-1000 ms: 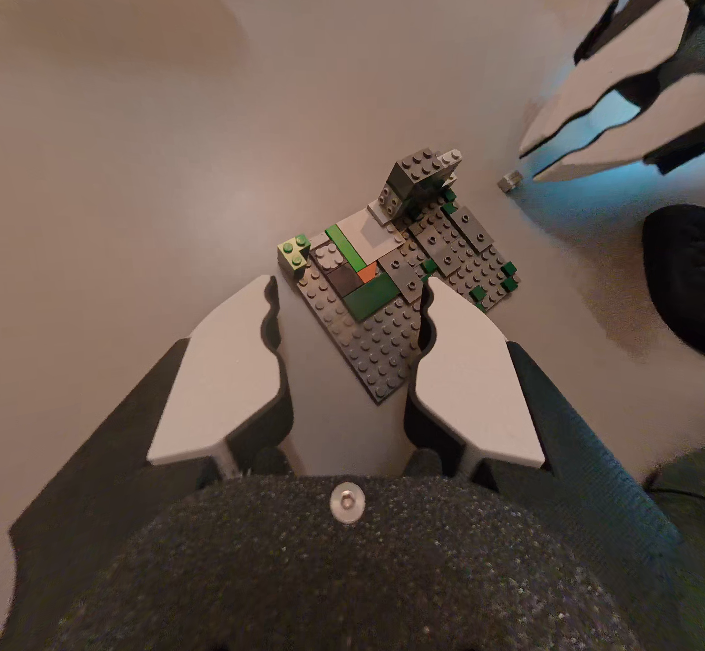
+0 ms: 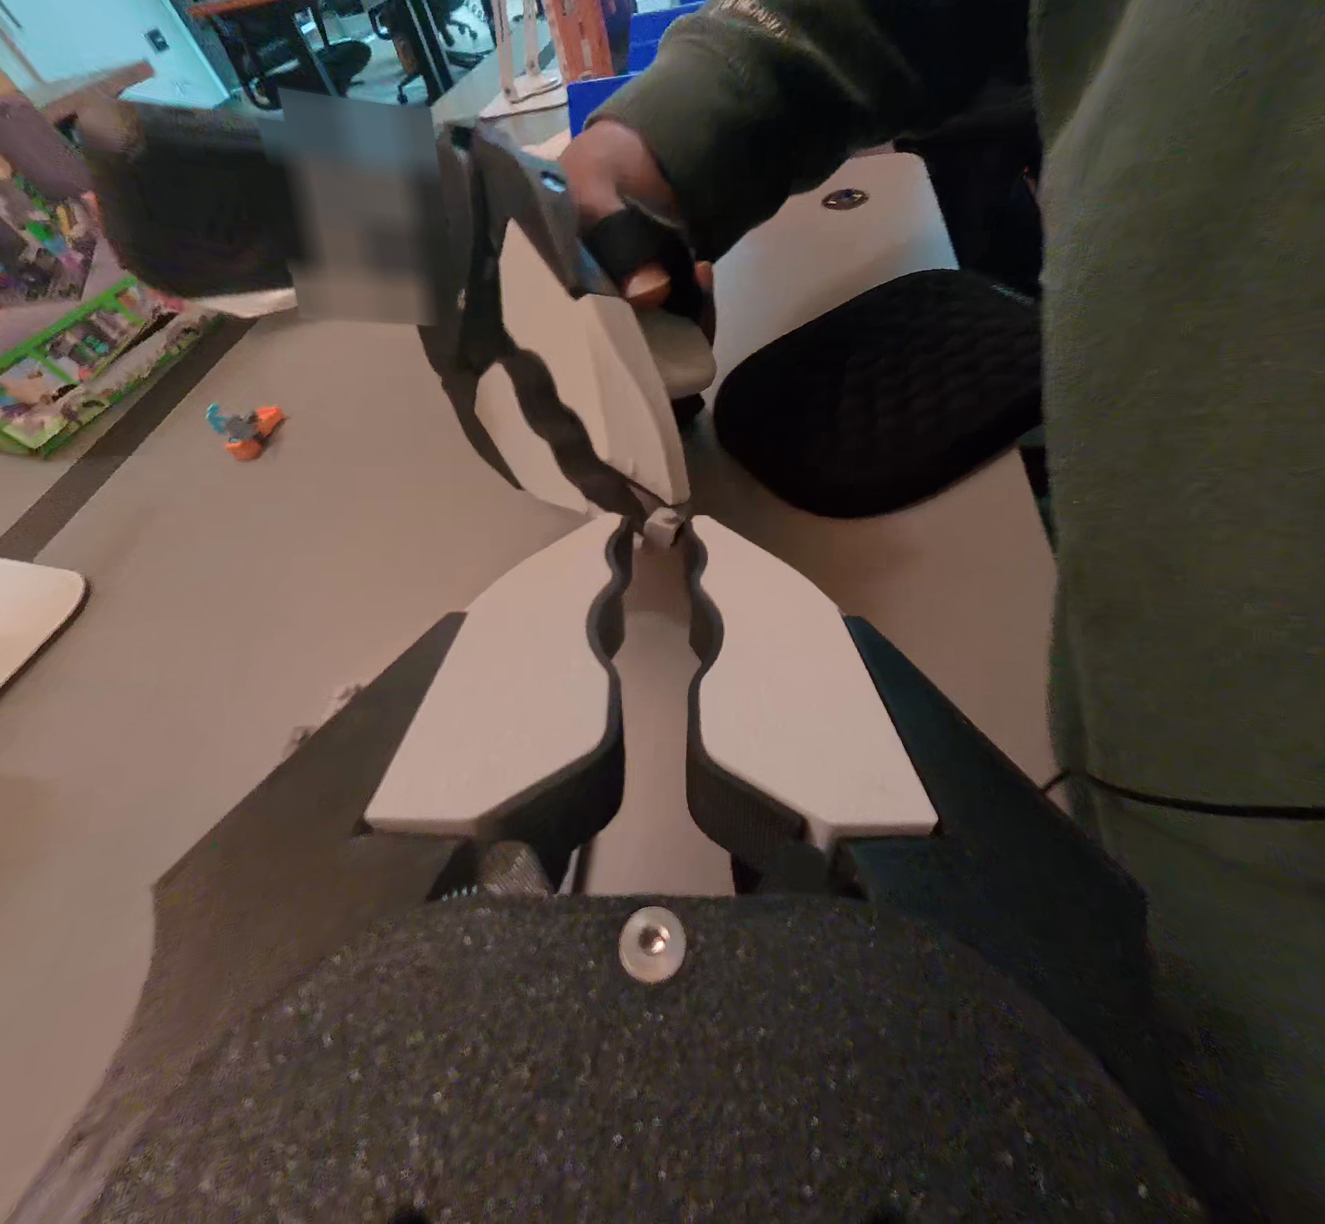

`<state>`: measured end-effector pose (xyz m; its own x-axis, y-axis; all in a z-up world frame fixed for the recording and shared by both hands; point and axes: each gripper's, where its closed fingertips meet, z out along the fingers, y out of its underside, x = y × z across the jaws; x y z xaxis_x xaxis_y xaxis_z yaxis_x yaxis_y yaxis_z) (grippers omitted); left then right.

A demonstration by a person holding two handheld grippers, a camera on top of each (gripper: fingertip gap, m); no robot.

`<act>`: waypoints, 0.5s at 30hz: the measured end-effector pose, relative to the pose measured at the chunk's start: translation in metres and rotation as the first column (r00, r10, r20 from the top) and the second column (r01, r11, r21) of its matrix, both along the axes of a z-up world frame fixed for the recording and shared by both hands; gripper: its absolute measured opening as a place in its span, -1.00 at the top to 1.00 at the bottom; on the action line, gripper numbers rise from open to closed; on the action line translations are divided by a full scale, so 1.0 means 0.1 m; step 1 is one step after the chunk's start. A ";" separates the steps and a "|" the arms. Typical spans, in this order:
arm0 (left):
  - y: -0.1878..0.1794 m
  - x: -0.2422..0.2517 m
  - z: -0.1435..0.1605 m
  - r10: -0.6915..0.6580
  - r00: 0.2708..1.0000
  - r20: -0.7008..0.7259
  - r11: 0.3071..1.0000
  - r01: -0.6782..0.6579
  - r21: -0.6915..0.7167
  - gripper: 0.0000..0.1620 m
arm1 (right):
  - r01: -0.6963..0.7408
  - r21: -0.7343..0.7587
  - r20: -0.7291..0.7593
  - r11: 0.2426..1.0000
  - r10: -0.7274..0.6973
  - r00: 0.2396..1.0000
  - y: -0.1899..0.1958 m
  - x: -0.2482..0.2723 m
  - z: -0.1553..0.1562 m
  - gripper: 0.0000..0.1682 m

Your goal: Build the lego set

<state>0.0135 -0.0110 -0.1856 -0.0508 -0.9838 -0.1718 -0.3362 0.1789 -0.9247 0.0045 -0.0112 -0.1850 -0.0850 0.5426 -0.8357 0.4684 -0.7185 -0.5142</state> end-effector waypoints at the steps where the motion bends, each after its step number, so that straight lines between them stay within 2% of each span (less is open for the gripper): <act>1: -0.06 -0.01 -0.01 -0.001 1.000 -0.002 1.000 0.001 0.005 0.87 | -0.010 -0.018 -0.007 1.000 0.010 1.000 -0.05 -0.02 0.00 0.87; 10: -0.36 -0.08 -0.03 0.044 0.998 0.042 0.998 -0.042 -0.050 0.91 | -0.072 -0.076 -0.034 0.995 0.069 0.997 -0.35 -0.12 -0.01 0.87; 15: -0.37 -0.14 0.10 0.095 0.989 0.117 0.970 -0.066 -0.234 0.91 | -0.037 -0.078 -0.078 0.996 0.031 0.996 -0.35 -0.17 0.10 0.86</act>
